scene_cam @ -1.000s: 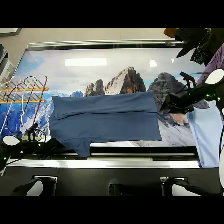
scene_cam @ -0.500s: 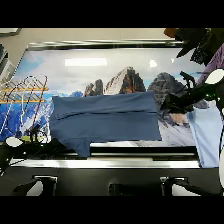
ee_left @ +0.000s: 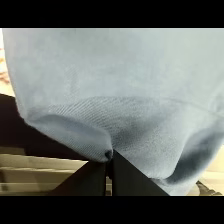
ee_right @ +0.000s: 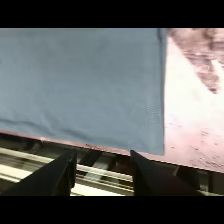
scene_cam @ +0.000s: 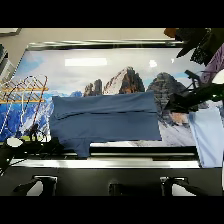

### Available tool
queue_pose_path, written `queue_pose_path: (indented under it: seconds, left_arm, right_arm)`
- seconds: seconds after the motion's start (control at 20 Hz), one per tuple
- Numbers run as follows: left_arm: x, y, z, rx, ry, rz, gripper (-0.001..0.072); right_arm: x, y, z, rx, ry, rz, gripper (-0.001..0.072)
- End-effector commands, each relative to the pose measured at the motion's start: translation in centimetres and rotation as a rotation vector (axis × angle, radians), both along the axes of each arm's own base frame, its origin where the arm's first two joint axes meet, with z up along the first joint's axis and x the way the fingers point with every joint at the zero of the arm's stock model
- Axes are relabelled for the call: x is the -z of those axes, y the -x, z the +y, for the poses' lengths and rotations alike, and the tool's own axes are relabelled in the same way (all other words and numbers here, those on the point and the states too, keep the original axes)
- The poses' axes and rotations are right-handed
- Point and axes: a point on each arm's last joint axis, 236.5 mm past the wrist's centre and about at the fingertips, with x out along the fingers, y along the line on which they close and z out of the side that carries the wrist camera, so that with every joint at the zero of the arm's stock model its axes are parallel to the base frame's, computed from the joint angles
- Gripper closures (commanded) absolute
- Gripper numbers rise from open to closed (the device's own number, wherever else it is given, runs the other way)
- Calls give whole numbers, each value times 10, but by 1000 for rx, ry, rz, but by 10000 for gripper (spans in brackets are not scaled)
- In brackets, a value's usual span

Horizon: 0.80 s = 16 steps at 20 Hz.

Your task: Fold the clothes and pants, and hang the long-sleeved shirts on hangers.

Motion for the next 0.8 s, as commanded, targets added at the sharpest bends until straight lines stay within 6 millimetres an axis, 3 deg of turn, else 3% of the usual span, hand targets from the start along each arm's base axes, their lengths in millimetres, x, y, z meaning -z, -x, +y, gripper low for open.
queue_pose_path:
  seconds: [0.0, 0.15, 0.2, 0.25, 0.45, 0.6, 0.75]
  left_arm:
    - [1, -1, 1, -5, -4, -2, 693]
    - [1, -1, 1, -5, -3, -2, 693]
    - [1, -1, 1, -4, -3, -1, 693]
    - [0, 0, 0, -3, -2, 0, 693]
    - [0, 0, 0, -4, -2, 0, 693]
    - [0, 0, 0, -4, -2, 0, 693]
    - [0, 0, 0, -4, -1, 1, 693]
  right_arm:
    - [-14, 1, -33, 102, -22, -40, 357]
    - [9, 15, -55, 188, -75, 32, 344]
    - [25, 25, -53, 189, -92, 82, 318]
    - [43, 35, -45, 177, -118, 130, 244]
    - [97, 63, -22, 185, -191, 217, 228]
    - [122, 78, -16, 192, -200, 242, 229]
    - [135, 79, -8, 201, -227, 219, 229]
